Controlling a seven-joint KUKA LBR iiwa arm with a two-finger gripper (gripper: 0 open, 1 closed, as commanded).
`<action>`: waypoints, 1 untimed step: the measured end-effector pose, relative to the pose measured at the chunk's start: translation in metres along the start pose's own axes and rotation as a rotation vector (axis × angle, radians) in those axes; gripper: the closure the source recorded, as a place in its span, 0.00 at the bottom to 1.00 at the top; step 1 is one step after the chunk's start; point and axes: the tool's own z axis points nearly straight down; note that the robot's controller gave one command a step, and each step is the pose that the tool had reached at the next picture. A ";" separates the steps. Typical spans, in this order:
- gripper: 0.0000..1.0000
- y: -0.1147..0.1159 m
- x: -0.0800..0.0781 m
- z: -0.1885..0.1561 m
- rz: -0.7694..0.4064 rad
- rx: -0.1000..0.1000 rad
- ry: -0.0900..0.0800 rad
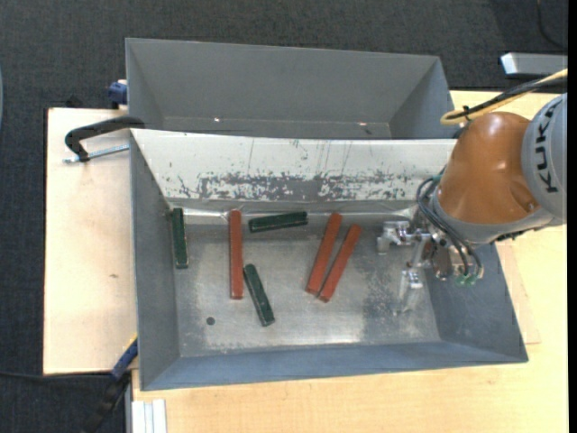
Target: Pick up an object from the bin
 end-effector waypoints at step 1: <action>0.00 0.036 -0.021 -0.007 -0.252 0.002 -0.004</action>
Offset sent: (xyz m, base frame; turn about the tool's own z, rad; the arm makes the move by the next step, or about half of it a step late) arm 0.0481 0.0547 0.0275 -0.2520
